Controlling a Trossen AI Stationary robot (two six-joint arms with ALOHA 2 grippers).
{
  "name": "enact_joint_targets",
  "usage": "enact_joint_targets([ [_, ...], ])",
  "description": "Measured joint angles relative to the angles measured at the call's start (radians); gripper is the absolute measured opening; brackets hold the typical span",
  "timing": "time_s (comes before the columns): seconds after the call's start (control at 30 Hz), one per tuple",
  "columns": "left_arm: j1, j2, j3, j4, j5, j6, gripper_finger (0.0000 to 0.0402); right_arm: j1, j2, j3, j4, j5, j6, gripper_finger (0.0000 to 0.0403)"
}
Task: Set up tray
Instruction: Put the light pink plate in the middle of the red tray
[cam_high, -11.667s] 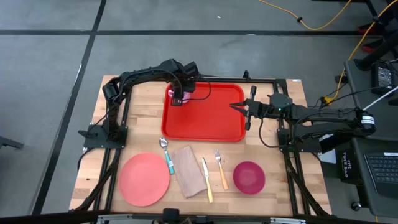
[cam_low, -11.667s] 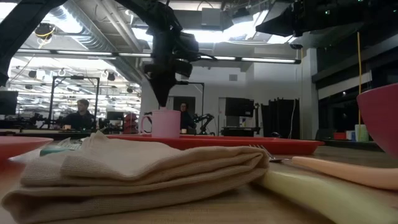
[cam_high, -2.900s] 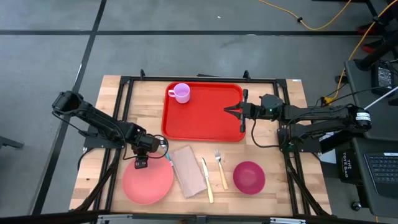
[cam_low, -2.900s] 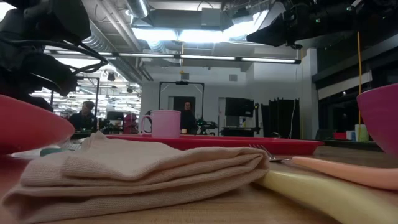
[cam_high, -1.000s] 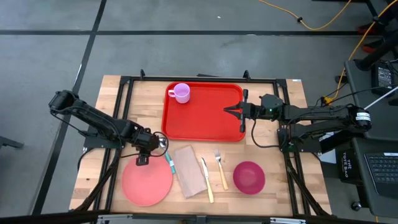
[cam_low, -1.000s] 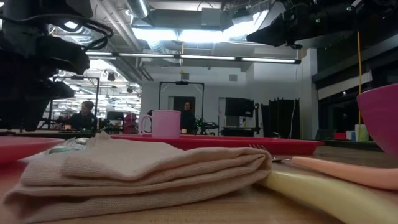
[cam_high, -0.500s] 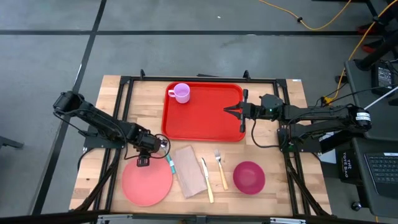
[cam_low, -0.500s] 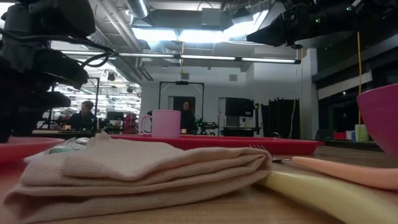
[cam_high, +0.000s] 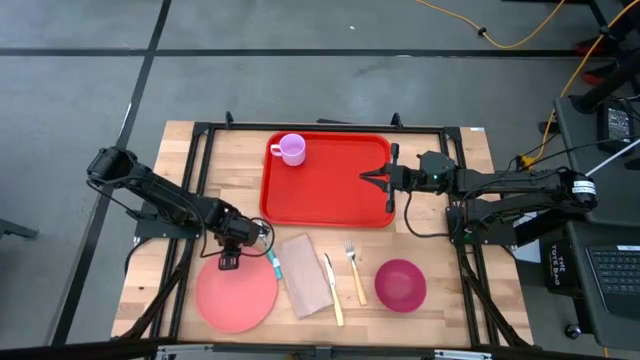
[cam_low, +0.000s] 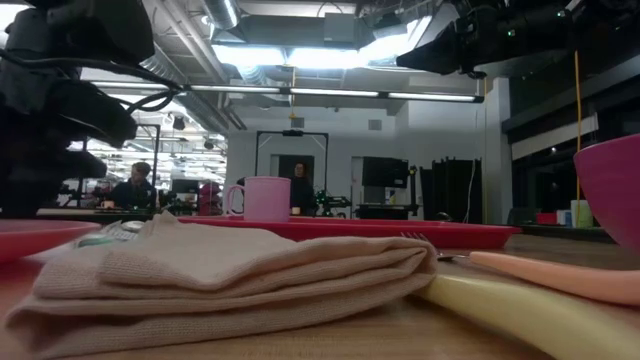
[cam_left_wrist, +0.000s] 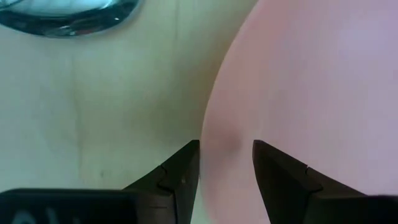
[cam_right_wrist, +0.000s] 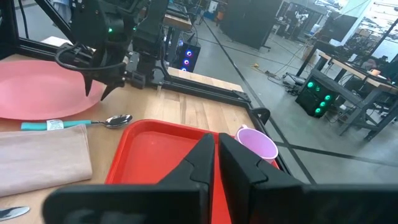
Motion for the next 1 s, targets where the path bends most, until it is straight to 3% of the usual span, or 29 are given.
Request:
enact_joint_targets([
  [0.5,0.003,-0.003,-0.062,0.077,0.055,0.000,0.0137,0.000,0.000,0.000,0.000,0.000,0.000,0.0029],
  [0.67,0.003,-0.002,-0.063,0.077,0.066,0.000,0.0094,0.000,0.000,0.000,0.000,0.000,0.000,0.0029],
  [0.87,0.002,-0.002,-0.064,0.079,0.151,0.000,0.0022,0.000,0.000,0.000,0.000,0.000,0.000,0.0029],
  [1.0,0.001,-0.002,-0.063,0.084,0.168,-0.015,0.0008,0.000,0.000,0.000,0.001,0.000,0.001,0.0029],
])
